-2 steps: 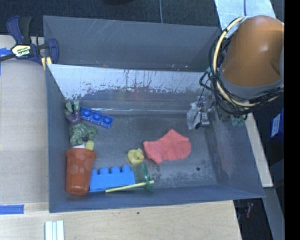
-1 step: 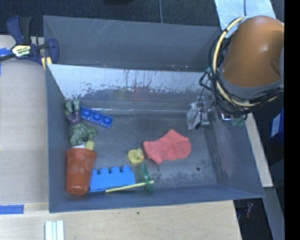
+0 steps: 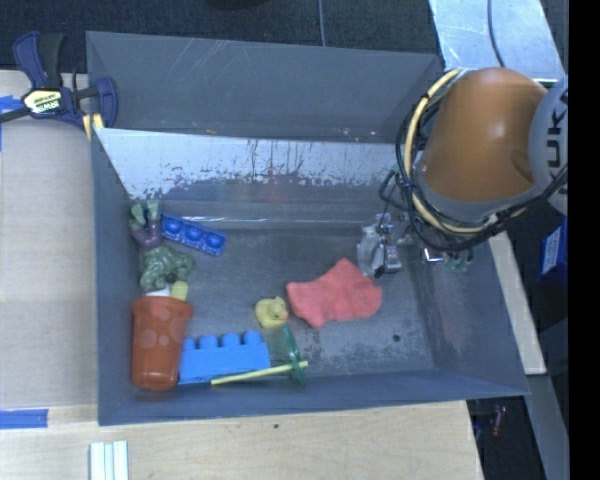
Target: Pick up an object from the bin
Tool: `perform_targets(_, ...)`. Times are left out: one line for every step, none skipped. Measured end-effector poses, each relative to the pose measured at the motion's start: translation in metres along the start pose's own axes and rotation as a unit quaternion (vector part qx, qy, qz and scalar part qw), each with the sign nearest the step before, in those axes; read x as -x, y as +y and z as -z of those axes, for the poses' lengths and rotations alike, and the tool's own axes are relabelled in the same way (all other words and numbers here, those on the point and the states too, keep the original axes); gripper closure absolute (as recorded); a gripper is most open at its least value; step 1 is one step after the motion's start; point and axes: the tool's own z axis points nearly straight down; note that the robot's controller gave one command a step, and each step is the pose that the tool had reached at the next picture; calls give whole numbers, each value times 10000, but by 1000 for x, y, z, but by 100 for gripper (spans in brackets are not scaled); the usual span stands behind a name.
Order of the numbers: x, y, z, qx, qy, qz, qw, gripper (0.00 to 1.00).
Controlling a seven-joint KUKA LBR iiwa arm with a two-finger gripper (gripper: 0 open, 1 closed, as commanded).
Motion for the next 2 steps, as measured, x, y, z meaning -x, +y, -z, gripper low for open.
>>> perform_targets(0,22,-20,-4,-20,152,9999,0)
perform_targets(-10,17,-31,1,-8,155,9999,0)
